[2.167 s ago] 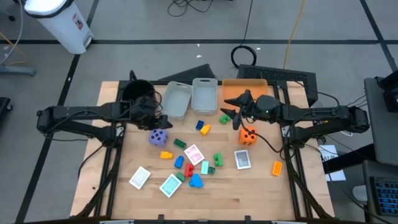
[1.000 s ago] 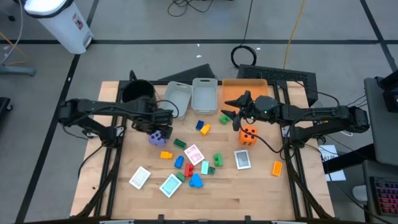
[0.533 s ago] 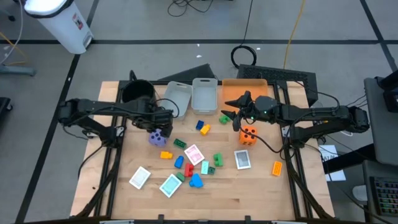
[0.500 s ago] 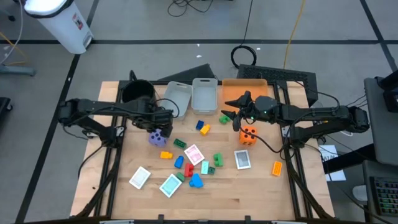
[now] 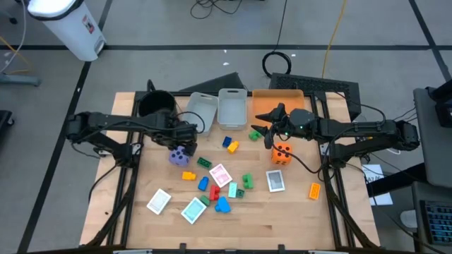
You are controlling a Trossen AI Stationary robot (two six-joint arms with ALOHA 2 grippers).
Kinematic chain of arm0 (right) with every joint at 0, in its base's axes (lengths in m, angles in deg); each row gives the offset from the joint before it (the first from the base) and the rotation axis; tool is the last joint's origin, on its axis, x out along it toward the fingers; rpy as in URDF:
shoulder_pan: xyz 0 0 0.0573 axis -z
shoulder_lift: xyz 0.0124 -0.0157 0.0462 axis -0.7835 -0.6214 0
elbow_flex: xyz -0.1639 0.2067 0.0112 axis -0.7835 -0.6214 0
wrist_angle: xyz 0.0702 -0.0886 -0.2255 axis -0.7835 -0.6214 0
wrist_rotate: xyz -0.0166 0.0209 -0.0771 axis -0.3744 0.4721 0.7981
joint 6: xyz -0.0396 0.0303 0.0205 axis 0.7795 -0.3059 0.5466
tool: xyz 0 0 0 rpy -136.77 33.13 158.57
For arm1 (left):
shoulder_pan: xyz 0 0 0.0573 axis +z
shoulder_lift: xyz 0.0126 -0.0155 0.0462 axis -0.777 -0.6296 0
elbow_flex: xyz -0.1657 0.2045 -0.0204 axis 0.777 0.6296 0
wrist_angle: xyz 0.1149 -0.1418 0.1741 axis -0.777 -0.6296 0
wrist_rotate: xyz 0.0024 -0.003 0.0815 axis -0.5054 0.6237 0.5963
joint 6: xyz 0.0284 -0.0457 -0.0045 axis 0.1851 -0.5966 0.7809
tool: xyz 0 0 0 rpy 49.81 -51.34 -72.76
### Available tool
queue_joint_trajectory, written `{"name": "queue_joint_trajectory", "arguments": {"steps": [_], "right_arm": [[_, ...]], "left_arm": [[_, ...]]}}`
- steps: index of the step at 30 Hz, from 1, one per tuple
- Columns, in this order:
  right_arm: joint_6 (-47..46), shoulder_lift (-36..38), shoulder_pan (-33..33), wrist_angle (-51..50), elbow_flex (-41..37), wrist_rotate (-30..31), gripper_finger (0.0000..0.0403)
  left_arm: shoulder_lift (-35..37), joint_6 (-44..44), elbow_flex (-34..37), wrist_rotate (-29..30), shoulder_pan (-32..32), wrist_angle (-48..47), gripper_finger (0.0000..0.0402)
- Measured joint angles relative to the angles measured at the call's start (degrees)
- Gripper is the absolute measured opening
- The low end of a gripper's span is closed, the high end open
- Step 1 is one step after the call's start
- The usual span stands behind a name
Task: Pick & Place Toys
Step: Put the violet dice into the orange bin
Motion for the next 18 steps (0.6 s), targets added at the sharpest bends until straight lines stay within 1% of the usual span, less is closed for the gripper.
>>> {"name": "queue_joint_trajectory", "arguments": {"steps": [4, 7, 11, 18], "right_arm": [[0.00, 0.00, 0.00, 0.00, 0.00, 0.01, 0.0212], [0.00, 0.00, 0.00, -0.03, 0.00, 0.00, 0.0212], [0.00, 0.00, 0.01, -0.20, 0.00, 0.01, 0.0212], [-0.02, 0.00, 0.00, -1.25, 0.00, 0.00, 0.0212]], "left_arm": [[-1.42, -0.03, 0.02, 0.01, 0.02, -0.22, 0.0397], [-3.14, 0.19, 0.02, -2.14, 0.02, 0.29, 0.0397], [-5.14, 0.92, 0.04, -2.92, 0.02, 0.42, 0.0397], [-5.85, -0.74, 0.05, -3.07, 0.00, -0.14, 0.0397]]}}
